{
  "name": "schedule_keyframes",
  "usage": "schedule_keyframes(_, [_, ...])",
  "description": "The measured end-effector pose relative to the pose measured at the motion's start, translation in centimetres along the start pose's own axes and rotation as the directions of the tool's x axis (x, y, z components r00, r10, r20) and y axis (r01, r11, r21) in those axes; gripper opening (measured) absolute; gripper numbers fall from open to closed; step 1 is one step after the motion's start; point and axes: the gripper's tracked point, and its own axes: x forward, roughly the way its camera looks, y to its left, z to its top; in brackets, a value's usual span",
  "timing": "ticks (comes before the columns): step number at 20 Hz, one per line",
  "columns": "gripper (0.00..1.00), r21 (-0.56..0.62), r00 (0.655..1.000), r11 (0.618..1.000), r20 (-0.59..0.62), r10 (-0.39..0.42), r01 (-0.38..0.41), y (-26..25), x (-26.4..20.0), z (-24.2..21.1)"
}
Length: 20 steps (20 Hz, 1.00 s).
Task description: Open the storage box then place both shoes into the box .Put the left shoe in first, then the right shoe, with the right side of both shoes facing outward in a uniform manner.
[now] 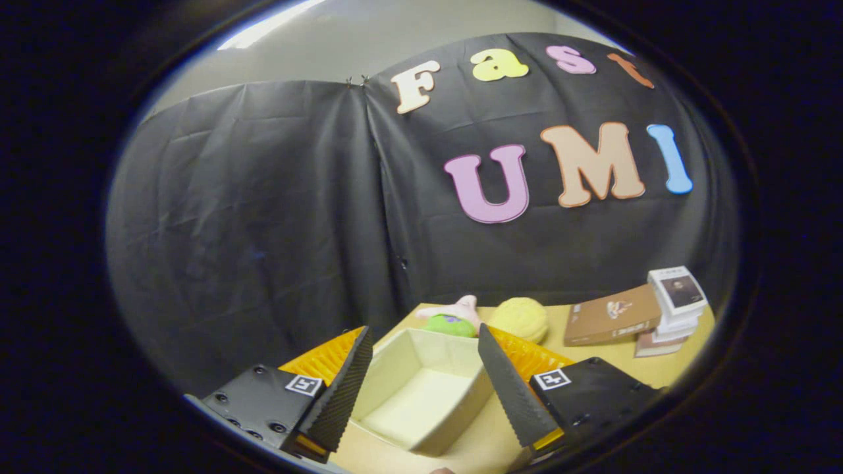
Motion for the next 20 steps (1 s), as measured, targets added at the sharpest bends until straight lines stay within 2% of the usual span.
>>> schedule_keyframes(4, [1.00, -0.089, 0.996, 0.992, -0.001, -0.086, 0.086, -5.1, -2.5, -0.7])
schedule_keyframes(9, [1.00, -0.140, 0.983, 0.976, -0.052, -0.175, 0.166, -10.7, -4.3, -4.0])
schedule_keyframes(13, [1.00, -0.169, 0.958, 0.960, -0.144, -0.249, 0.224, -14.8, -5.3, -8.7])
schedule_keyframes(19, [1.00, -0.154, 0.908, 0.956, -0.303, -0.288, 0.252, -18.5, -6.6, -16.1])
schedule_keyframes(20, [1.00, -0.146, 0.898, 0.957, -0.334, -0.287, 0.251, -17.8, -7.4, -17.2])
